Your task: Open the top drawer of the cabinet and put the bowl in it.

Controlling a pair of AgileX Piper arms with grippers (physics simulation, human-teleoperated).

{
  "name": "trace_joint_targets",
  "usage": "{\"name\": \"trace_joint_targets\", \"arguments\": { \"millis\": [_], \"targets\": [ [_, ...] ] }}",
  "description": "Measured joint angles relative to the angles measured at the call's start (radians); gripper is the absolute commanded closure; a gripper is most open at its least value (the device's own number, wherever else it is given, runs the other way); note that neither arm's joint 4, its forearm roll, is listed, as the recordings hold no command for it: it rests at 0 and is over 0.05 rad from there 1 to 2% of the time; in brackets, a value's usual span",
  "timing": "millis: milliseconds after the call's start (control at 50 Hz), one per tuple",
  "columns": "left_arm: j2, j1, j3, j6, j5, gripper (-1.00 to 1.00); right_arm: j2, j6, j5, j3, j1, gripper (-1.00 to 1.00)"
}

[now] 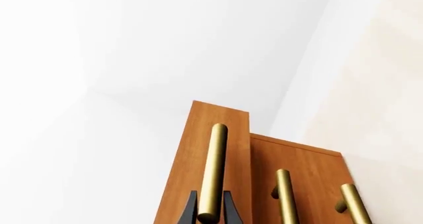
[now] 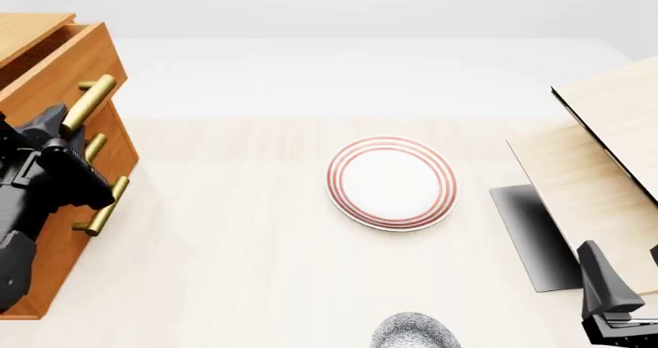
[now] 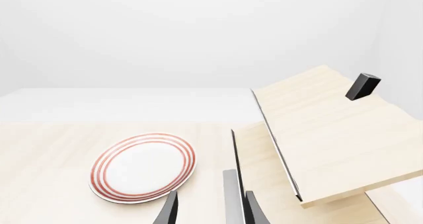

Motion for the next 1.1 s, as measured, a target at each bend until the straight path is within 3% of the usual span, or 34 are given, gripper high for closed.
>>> {"name": "trace_joint_targets", "arguments": {
  "millis": [1100],
  "targets": [
    [-0.035, -0.186, -0.009, 0.015, 0.068, 1.00, -0.003, 0.000, 0.004, -0.001, 0.000, -1.00]
  ]
}}
